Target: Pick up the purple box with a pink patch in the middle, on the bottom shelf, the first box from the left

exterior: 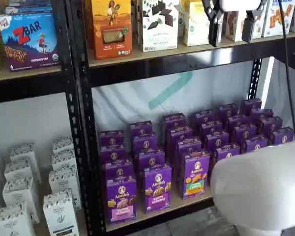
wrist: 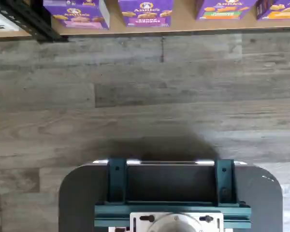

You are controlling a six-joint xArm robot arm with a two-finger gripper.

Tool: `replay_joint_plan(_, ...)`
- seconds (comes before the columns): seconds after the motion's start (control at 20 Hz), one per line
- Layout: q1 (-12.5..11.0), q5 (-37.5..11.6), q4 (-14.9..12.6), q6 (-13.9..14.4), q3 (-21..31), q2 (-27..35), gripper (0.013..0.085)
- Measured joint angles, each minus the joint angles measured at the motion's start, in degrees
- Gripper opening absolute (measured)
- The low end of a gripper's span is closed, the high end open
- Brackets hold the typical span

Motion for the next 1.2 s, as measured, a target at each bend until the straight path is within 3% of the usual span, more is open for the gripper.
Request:
replay_joint_plan(0.15,2.13,-3.12,-2.48,1.12,1.61,-1.83,0.0850)
replay_joint_plan(0.55,1.73,-4.40,-1.83,1.05,3.32,-2.20,0.0850)
replay_joint_plan(0.85,2.07,-8.89,-0.02,1.90,9.57,-4.05,0.0850)
replay_joint_plan(1.2,4.95,-17.19,0.29,4.57,19.98,-6.17,0.0850)
